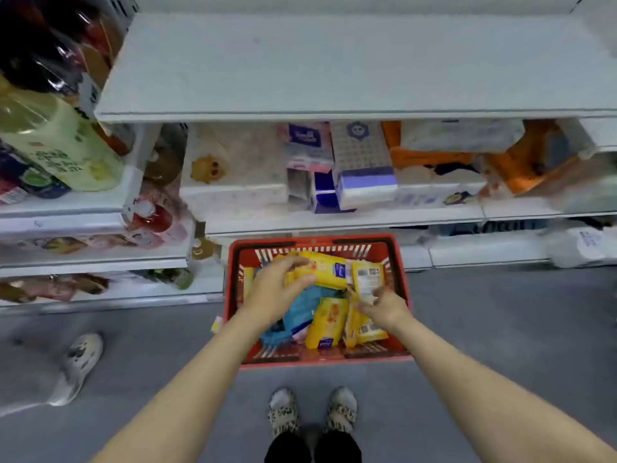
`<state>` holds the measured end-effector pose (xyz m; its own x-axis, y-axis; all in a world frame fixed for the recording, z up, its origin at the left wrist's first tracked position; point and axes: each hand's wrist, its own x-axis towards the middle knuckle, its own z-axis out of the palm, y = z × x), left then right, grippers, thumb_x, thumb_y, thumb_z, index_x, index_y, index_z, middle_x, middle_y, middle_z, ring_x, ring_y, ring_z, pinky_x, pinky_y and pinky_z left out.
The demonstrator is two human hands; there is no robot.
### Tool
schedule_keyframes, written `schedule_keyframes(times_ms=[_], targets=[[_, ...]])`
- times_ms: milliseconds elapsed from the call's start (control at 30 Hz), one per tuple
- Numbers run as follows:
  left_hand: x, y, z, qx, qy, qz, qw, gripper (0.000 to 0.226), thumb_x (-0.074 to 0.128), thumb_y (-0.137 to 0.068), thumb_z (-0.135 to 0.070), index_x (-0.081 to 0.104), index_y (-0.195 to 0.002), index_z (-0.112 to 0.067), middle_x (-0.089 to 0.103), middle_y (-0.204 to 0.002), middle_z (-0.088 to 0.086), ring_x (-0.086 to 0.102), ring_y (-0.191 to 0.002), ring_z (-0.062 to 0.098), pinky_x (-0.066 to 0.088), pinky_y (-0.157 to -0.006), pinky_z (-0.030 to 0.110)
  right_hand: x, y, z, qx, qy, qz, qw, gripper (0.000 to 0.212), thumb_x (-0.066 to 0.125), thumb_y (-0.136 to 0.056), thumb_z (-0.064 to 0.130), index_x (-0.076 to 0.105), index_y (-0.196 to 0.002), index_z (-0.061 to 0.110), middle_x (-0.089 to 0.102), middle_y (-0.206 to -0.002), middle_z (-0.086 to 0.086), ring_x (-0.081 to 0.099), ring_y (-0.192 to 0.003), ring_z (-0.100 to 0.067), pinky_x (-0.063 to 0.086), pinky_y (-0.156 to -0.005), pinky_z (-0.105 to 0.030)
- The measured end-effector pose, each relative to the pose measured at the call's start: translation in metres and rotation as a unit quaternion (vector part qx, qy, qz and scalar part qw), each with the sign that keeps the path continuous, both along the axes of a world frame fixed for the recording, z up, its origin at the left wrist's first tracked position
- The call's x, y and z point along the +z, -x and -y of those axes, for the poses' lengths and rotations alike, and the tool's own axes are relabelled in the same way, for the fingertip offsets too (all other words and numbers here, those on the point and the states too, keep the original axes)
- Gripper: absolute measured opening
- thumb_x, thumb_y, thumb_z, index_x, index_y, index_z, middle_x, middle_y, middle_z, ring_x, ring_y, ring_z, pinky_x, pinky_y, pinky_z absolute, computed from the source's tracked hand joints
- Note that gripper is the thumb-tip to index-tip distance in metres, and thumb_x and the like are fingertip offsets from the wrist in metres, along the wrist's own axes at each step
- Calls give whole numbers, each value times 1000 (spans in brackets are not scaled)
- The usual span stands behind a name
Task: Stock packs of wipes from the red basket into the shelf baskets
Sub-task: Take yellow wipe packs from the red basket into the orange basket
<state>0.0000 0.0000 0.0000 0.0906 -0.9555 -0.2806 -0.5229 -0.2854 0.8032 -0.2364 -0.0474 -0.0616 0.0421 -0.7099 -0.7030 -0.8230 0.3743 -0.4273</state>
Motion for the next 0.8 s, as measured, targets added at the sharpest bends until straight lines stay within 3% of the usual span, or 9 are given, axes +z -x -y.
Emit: schedule_keyframes(times_ms=[100, 167, 233, 333, 533, 633, 733, 800], targets=[[-45, 18, -7, -33, -88, -3, 996, 45, 67, -92, -38, 59, -132, -20, 60, -135, -1, 53, -127, 15, 39, -98, 23, -35, 1, -11, -59, -31, -14, 998, 59, 72, -89, 35, 51, -137, 9, 63, -127, -11, 60, -119, -30, 42, -78, -25], [-73, 27, -12, -38, -131, -8, 991, 48, 66, -92, -39, 57, -135, -20, 57, -139, -1, 50, -131, 15, 37, -103, 25, -58, -2, -17, -64, -52, 0, 997, 39, 72, -89, 33, 64, -120, 12, 67, -108, -6, 64, -112, -28, 39, -71, -24], [-93, 34, -10, -22, -154, -17, 988, 49, 66, -93, -38, 55, -137, -21, 55, -141, -2, 48, -133, 15, 37, -106, 28, -75, -9, -17, -62, -48, -3, 997, 30, 71, -88, 35, 71, -110, 13, 71, -102, -5, 67, -105, -25, 41, -70, -24], [-118, 46, -8, -10, -185, -19, 982, 56, 66, -93, -39, 51, -143, -19, 52, -145, -1, 47, -135, 16, 38, -108, 31, -94, -13, -18, -75, -26, -32, 996, 39, 71, -85, 45, 68, -110, 14, 72, -106, -7, 68, -102, -28, 49, -74, -29], [-156, 64, -3, 24, -220, -13, 975, 62, 70, -89, -40, 48, -143, -20, 55, -142, 4, 52, -128, 22, 44, -105, 35, -110, 5, -12, -107, -14, -51, 993, 46, 68, -84, 57, 64, -115, 24, 70, -113, -1, 65, -106, -25, 44, -76, -28], [-169, 70, 1, 62, -231, 6, 971, 55, 77, -84, -37, 59, -132, -17, 62, -127, 4, 59, -116, 24, 49, -96, 38, -117, 5, -10, -112, 10, -29, 993, 38, 71, -82, 56, 66, -105, 26, 71, -100, 4, 67, -95, -21, 51, -75, -30], [-170, 70, 3, 33, -240, 52, 969, 23, 75, -86, -31, 62, -96, -14, 62, -96, 4, 61, -96, 25, 41, -73, 30, -113, 4, -12, -90, 43, -28, 995, 17, 67, -89, 44, 66, -89, 26, 70, -85, 3, 65, -84, -21, 45, -64, -29], [-168, 64, 1, 67, -243, 23, 967, 23, 70, -91, -30, 60, -100, -13, 59, -98, 4, 59, -97, 25, 41, -75, 31, -107, 8, -12, -123, 57, -1, 991, 12, 65, -93, 33, 62, -87, 22, 63, -76, 6, 61, -74, -16, 38, -56, -26]])
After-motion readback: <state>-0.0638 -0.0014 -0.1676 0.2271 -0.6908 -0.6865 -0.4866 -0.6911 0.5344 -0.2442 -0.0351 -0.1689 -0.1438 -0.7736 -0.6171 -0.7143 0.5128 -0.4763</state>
